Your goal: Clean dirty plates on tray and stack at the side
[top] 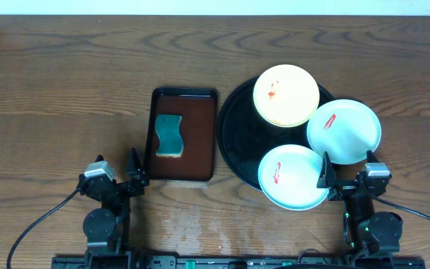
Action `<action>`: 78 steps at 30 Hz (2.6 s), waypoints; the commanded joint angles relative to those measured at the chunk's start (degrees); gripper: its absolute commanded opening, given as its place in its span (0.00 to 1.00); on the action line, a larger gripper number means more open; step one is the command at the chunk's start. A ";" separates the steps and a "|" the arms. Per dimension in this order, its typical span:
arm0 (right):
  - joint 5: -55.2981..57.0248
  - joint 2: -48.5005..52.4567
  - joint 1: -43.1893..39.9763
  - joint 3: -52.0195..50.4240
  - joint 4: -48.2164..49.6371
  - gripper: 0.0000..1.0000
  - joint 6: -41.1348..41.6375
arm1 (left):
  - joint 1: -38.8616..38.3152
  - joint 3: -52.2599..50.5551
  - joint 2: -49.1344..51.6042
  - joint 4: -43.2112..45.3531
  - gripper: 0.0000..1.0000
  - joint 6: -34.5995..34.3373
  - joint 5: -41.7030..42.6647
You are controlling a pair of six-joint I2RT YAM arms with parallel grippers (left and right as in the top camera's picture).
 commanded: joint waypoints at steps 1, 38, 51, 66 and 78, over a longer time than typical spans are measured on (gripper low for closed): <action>-0.42 0.02 -0.15 -0.04 -0.22 0.99 -0.72 | 0.20 -0.66 -0.33 -2.82 0.82 0.76 -0.35; -0.42 0.02 -0.15 -0.04 -0.22 0.99 -0.74 | 0.20 -0.66 -0.33 -2.82 0.82 0.76 -0.35; -0.42 0.04 -0.15 -0.04 -0.22 0.99 -0.72 | 0.20 -0.66 -0.33 -2.84 0.82 0.76 -0.35; -3.39 0.07 -0.15 -0.04 -0.13 0.99 13.73 | 0.20 -0.66 -0.33 -2.80 0.82 0.76 -0.35; -12.61 4.90 -0.15 10.34 -7.17 0.99 13.64 | 0.20 -0.66 -0.33 -2.80 0.82 0.76 -0.37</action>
